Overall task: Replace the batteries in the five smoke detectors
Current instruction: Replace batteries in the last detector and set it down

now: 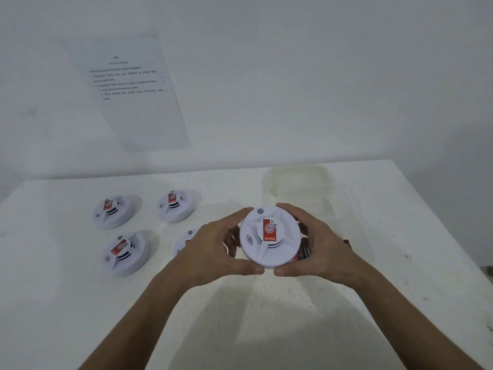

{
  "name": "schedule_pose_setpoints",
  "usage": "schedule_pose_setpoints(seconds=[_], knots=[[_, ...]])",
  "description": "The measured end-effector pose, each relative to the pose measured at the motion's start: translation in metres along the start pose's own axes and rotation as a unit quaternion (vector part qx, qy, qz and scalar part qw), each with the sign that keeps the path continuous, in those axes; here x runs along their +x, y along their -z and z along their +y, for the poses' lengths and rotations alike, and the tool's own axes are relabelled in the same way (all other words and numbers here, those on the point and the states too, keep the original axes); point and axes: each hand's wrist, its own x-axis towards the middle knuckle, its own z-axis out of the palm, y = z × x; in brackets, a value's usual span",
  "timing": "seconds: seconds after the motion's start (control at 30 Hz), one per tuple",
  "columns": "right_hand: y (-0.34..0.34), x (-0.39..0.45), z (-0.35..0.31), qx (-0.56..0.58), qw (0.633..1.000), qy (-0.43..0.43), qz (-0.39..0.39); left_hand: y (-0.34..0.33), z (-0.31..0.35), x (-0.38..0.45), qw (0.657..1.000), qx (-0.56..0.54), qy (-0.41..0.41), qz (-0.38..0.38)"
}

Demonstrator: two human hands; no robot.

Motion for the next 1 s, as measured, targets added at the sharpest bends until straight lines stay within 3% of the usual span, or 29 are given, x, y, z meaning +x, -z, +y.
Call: schedule_pose_setpoints(seconds=[1.0], knots=[[-0.011,0.042,0.005,-0.001,1.000,-0.023,0.014,0.022,-0.029,0.017,0.999,-0.046,-0.012,0.012]])
